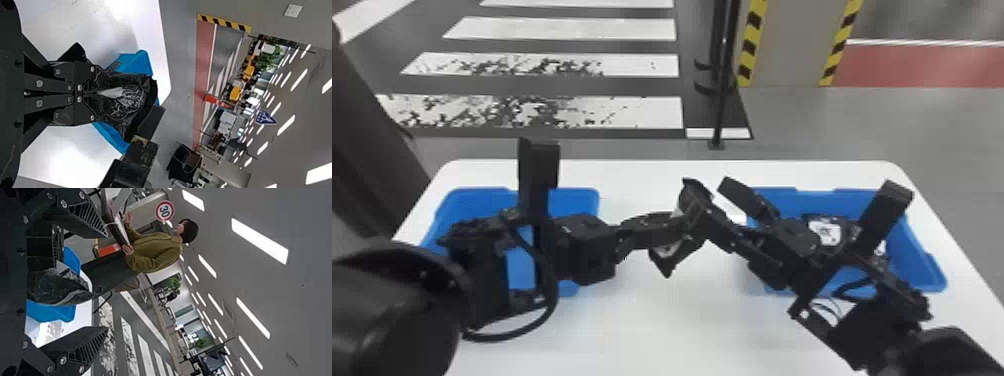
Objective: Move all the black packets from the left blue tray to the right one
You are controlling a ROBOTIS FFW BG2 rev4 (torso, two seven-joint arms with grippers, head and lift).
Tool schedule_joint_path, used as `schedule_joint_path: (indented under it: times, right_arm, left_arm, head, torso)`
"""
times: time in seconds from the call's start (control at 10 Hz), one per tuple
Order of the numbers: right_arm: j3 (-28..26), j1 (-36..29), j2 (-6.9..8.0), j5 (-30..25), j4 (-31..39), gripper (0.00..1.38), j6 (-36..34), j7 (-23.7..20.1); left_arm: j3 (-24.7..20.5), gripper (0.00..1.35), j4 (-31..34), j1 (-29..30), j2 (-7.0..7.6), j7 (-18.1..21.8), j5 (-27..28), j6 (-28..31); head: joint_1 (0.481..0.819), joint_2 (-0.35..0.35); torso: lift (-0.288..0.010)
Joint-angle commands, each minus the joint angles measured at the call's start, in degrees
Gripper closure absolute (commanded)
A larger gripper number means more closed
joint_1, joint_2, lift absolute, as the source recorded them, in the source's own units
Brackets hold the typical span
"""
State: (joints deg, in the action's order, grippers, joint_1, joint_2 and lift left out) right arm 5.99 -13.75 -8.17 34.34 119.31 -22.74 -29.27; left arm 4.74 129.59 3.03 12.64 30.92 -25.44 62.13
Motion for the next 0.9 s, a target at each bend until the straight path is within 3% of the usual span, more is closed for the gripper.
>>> schedule_joint_path:
  times: [0.0,0.1,0.3,0.4,0.7,0.8]
  right_arm:
    - [1.2,0.4,0.00,0.5,-0.6,0.20,-0.5,0.0]
    - [1.2,0.4,0.00,0.7,-1.1,0.27,-1.0,0.0]
    - [1.2,1.0,0.00,0.1,-1.4,1.10,-1.7,0.0]
    - [1.2,1.1,0.00,-0.4,-1.5,1.29,-1.0,0.0]
    - [1.4,1.5,0.00,-0.2,-2.4,1.28,-0.2,-0.4]
    - [1.4,1.5,0.00,0.3,-2.5,1.28,-0.2,-0.6]
  left_arm:
    - [0.6,1.15,0.0,-0.4,0.02,-0.1,-0.6,-0.5]
    - [0.9,1.15,0.0,-0.5,0.02,-0.1,-1.1,-0.8]
    - [1.0,1.15,0.0,-0.5,0.02,-0.1,-1.4,-1.0]
    - [1.1,1.15,0.0,-0.5,0.02,-0.1,-1.6,-1.0]
    - [1.2,1.14,0.0,-0.5,-0.07,-0.3,-2.7,-1.7]
    - [0.9,0.97,-0.1,-0.4,-0.07,-0.8,-3.4,-2.4]
  head:
    - [0.695,-0.008]
    - [0.695,-0.003]
    - [0.695,-0.003]
    - [0.695,-0.005]
    - [0.695,-0.013]
    - [0.695,-0.014]
  torso:
    - [-0.140]
    - [-0.140]
    - [-0.140]
    - [-0.140]
    - [-0.140]
    - [-0.140]
